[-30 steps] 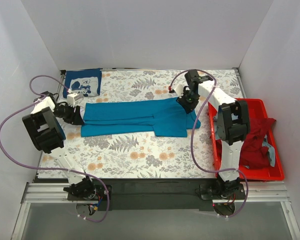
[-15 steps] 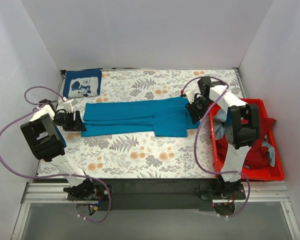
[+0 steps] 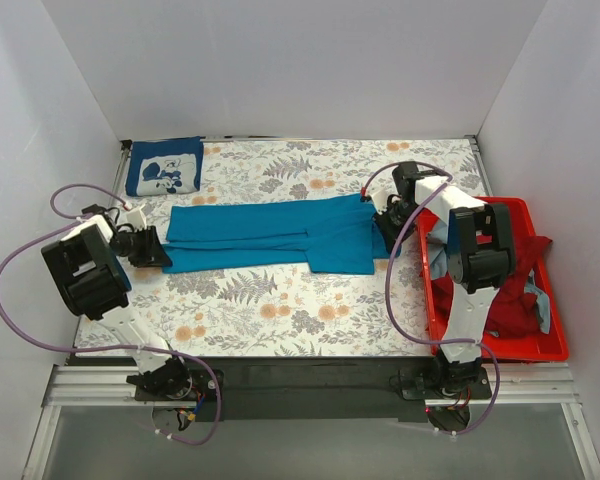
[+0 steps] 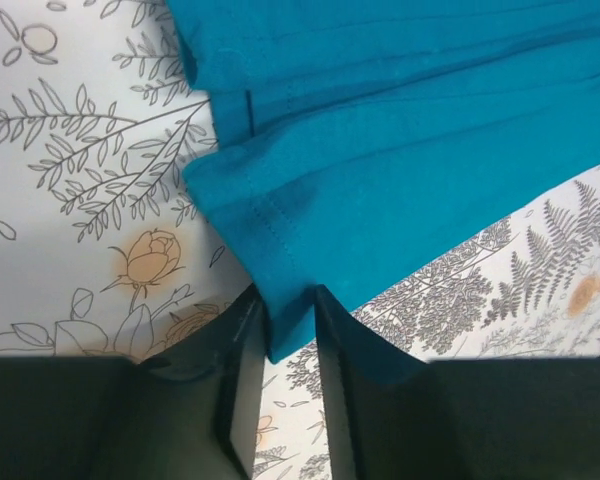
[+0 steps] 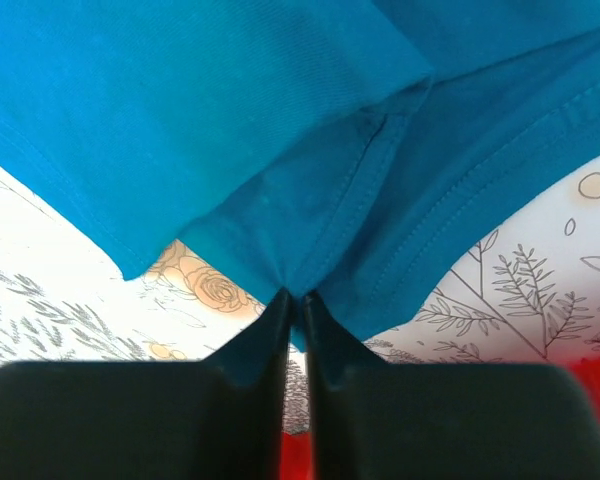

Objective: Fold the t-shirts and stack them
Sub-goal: Fold the tshirt

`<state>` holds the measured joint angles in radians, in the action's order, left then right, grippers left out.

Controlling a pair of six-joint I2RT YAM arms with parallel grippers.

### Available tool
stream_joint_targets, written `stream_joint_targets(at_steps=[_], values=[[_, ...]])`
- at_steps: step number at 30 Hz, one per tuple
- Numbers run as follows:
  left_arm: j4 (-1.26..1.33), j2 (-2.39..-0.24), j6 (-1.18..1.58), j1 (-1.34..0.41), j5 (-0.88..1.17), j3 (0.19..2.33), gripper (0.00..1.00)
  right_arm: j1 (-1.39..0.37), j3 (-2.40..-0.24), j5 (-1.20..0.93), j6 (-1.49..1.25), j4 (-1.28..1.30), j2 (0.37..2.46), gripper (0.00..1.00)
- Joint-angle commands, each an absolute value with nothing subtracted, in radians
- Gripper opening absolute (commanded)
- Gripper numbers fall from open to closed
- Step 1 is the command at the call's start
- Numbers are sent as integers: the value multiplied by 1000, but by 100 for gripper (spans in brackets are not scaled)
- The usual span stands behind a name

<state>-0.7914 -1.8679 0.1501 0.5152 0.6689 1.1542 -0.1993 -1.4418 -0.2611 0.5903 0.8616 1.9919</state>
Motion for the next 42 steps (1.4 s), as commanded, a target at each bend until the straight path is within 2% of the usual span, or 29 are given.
stream_joint_targets(at_steps=[1,3,5,15,23,24,25,27,29,31,32,37,42], values=[[-764,-1884,160,515,658,1149,21,-199,-1443,-267,589,854,1983,12],[-772,-1868,156,515,647,1167,12,-199,-1445,-262,591,857,1974,2],[-791,-1855,144,514,620,1186,0,-199,-1443,-255,595,864,1957,1],[-930,-1870,3,590,459,1239,0,-245,-1344,-235,629,956,1879,1],[-914,-1887,-29,597,448,1224,0,-284,-1312,-298,571,1002,1847,1],[-919,-1887,-34,598,466,1239,1,-284,-1315,-293,566,1008,1851,1],[-945,-1884,-46,597,526,1246,14,-284,-1324,-288,565,1009,1853,12],[-975,-1830,-107,597,618,1256,27,-284,-1333,-284,552,1009,1839,27],[-991,-1733,-167,597,747,1256,38,-282,-1357,-296,540,1011,1800,33],[-1002,-1665,-218,595,877,1255,41,-276,-1379,-328,522,1005,1743,39],[-997,-1623,-242,589,912,1249,49,-269,-1384,-337,515,1002,1723,41],[-953,-1386,-416,450,1020,1149,53,-262,-1358,-464,454,993,1622,43],[-758,-1220,-407,45,954,913,51,-276,-1203,-613,374,944,1615,39]])
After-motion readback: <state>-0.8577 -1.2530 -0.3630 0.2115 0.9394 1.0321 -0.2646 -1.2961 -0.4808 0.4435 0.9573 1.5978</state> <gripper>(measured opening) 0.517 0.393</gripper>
